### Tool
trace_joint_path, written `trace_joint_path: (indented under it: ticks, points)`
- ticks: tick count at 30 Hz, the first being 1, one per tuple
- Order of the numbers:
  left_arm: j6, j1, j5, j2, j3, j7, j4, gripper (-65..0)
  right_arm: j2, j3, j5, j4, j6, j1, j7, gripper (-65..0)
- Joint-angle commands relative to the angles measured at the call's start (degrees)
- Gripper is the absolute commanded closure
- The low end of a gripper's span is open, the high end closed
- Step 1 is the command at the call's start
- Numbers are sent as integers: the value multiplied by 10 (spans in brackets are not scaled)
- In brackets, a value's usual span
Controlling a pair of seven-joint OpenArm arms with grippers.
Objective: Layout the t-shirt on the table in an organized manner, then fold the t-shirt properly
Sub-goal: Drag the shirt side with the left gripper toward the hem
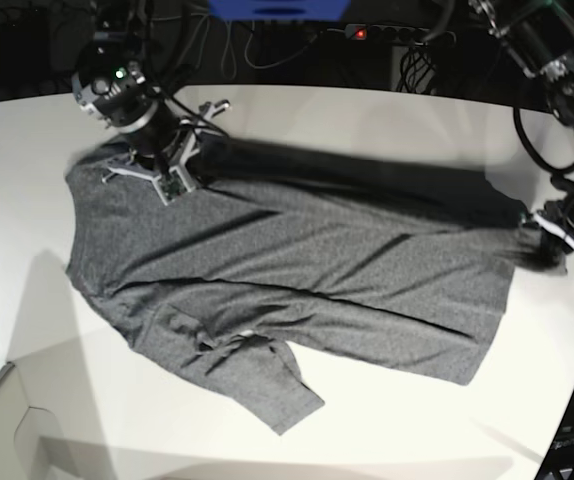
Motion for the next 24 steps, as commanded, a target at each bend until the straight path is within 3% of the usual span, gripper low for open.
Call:
trace_joint_path:
  ticks: [1,16,19,24]
  points:
    - [1,-17,5,-9,9,-13,-2,-1,7,1,6,1,2,11,12,0]
    - [4,-100,24,-11,33,-14,-148,-1,36,1,5,-66,2,94,12,0]
    - [5,-114,24,-13,63,-15,-163,-1,41,-3,5,-70,2,102,12,0]
    - [5,-114,24,-14,120,-102,-166,-1,42,-2,5,-110,2,122,14,0]
